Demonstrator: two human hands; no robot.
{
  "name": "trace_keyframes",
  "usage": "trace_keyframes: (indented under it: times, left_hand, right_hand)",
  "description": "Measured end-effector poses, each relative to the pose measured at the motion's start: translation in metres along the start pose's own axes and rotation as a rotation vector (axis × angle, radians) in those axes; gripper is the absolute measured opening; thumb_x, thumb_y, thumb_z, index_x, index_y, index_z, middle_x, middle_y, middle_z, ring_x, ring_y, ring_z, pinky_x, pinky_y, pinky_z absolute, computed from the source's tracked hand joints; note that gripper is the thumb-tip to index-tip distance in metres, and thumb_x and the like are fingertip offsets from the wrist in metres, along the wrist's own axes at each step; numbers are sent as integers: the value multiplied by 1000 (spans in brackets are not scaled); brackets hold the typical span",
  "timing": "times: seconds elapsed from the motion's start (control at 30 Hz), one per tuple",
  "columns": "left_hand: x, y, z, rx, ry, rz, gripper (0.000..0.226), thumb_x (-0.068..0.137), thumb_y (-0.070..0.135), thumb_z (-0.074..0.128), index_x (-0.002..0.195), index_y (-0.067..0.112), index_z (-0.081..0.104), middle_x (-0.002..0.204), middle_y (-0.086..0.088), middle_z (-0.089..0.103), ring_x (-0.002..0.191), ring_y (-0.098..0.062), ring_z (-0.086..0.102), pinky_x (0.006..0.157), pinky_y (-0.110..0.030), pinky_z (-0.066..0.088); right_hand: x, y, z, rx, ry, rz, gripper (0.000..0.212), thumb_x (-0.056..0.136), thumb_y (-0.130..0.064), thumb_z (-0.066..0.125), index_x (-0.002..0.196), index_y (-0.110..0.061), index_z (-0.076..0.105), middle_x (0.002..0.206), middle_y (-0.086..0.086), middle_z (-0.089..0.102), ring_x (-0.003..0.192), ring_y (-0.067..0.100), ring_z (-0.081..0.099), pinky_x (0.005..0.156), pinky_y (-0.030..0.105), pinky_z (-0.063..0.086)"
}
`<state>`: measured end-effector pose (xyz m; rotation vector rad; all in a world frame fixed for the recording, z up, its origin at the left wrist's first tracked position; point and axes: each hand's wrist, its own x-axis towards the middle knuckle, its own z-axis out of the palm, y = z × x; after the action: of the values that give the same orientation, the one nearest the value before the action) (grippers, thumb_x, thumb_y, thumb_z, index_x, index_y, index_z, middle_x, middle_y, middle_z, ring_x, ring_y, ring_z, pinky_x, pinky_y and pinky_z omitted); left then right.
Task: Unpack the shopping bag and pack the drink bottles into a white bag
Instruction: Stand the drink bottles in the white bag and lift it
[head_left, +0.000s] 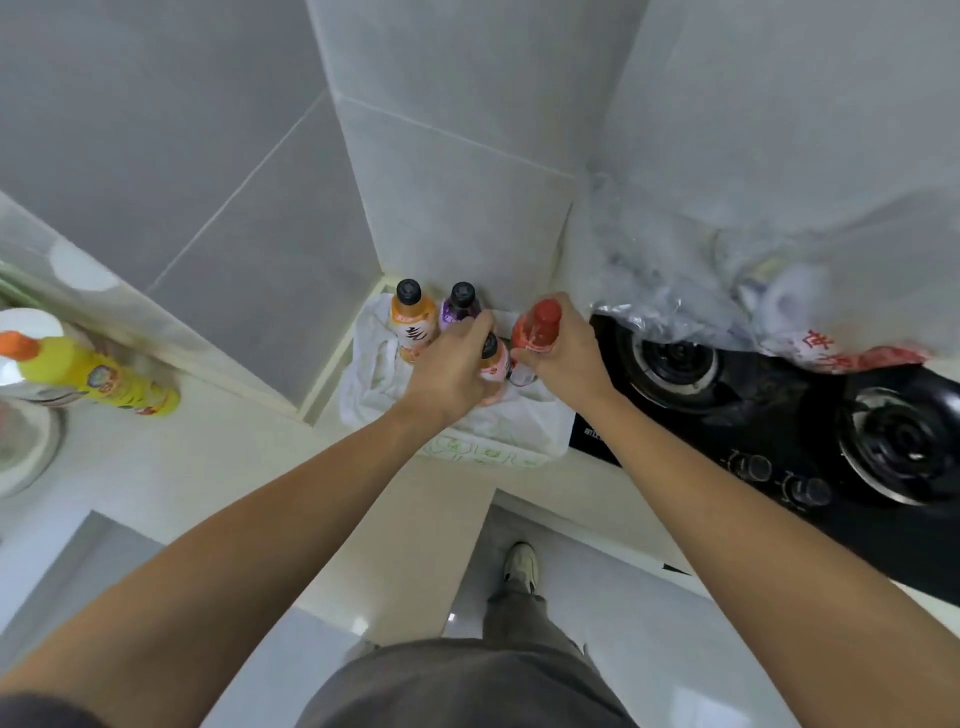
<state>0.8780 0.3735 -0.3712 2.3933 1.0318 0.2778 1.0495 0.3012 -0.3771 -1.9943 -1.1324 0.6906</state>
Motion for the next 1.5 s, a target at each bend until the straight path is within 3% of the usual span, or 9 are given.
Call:
trace_keyframes:
  times: [0.23,0.5,0.63,0.77,1.0,1.13,1.27,1.4,1.5]
  left_hand:
    - [0,-3,8,14,-7,37,59,72,27,87,115,11,51,113,-7,58,110,-28,48,72,-50,53]
    - [0,-7,9,22,29,64,58,69,28,90,110,14,52,108,-4,60,101,-26,49,74,-45,51]
    - [0,-9,11,32,39,68,58,69,31,90,111,15,53,107,-3,61,101,-25,50,74,-45,51]
    - [1,-8,12,43,31,70,59,69,31,90,111,14,52,107,-4,62,101,-26,50,75,-47,51]
    - [1,-4,14,95,39,82,60,71,32,87,117,14,53,113,-3,54,103,-25,51,73,-47,54]
    - [3,4,8,96,71,98,57,79,35,79,125,14,52,117,-3,52,107,-24,50,70,-48,55]
    - [8,8,3,118,86,99,74,85,42,68,150,24,37,124,1,48,110,-22,50,69,-47,56]
    - [19,14,0,219,22,119,80,89,48,66,157,36,27,127,1,48,108,-24,57,65,-42,56]
    - [31,22,-1,322,-34,110,74,91,47,66,154,37,28,127,-3,51,99,-28,63,61,-40,55]
  right_hand:
    - [16,13,13,82,1,20,54,72,-10,86,112,-27,53,103,-4,66,97,12,66,92,44,56]
    - [25,16,20,113,-20,-27,54,83,-12,83,122,-30,50,126,2,58,112,11,61,97,23,50]
    - [31,21,18,69,-54,-76,45,90,-9,76,129,-17,57,129,2,49,108,-3,56,94,5,40]
    - [35,20,16,21,-100,-120,43,94,-12,73,136,-15,62,130,1,44,117,8,54,101,2,33]
    - [36,20,13,48,-89,-142,47,86,-17,81,130,-22,65,126,3,55,113,14,61,105,20,44]
    - [33,26,4,106,-87,-139,47,85,-17,84,128,-24,65,124,-3,64,111,4,64,98,11,44]
    - [26,27,0,162,-103,-121,46,90,-12,78,131,-27,62,127,-5,65,112,-3,63,98,10,46]
    - [11,49,-3,45,-16,-13,26,94,-9,69,118,-17,61,118,0,66,105,9,66,96,29,55]
    - [-3,73,2,-171,-213,104,30,93,-12,70,122,-12,60,123,6,65,112,24,66,98,43,55]
